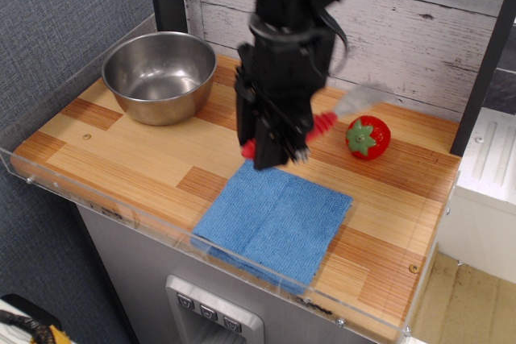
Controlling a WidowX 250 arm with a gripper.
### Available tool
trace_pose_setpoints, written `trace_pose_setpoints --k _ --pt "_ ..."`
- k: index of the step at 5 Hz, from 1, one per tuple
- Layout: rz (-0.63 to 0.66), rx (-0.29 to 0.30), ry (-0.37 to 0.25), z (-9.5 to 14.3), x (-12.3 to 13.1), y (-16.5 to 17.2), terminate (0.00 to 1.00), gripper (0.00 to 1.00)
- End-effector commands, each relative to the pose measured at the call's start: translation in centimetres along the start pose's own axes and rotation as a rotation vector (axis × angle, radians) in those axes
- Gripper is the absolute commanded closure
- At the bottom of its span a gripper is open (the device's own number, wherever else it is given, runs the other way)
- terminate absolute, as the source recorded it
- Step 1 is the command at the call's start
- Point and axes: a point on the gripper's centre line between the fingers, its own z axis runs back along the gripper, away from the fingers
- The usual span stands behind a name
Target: PICK UP THE FORK AND PUT ON THE GREEN TOWEL
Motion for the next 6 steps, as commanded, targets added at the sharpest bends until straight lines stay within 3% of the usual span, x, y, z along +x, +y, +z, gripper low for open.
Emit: trace_pose_setpoints --k 1,2,4,5,6 --pt "-0.071 0.003 0.034 -1.5 -0.8 -2.0 0.0 1.0" --pt "-0.04 -0.017 0.106 -4.1 -2.3 -1.4 0.0 1.0" --pt "-0.007 -0.033 0.165 -6.0 -3.0 -1.1 0.0 1.0" --pt "0.019 -0.013 0.174 -5.6 -3.0 -0.7 0.0 0.0" --pt "0.034 -0.019 0.165 -5.2 -3.2 -0.4 0.0 0.0"
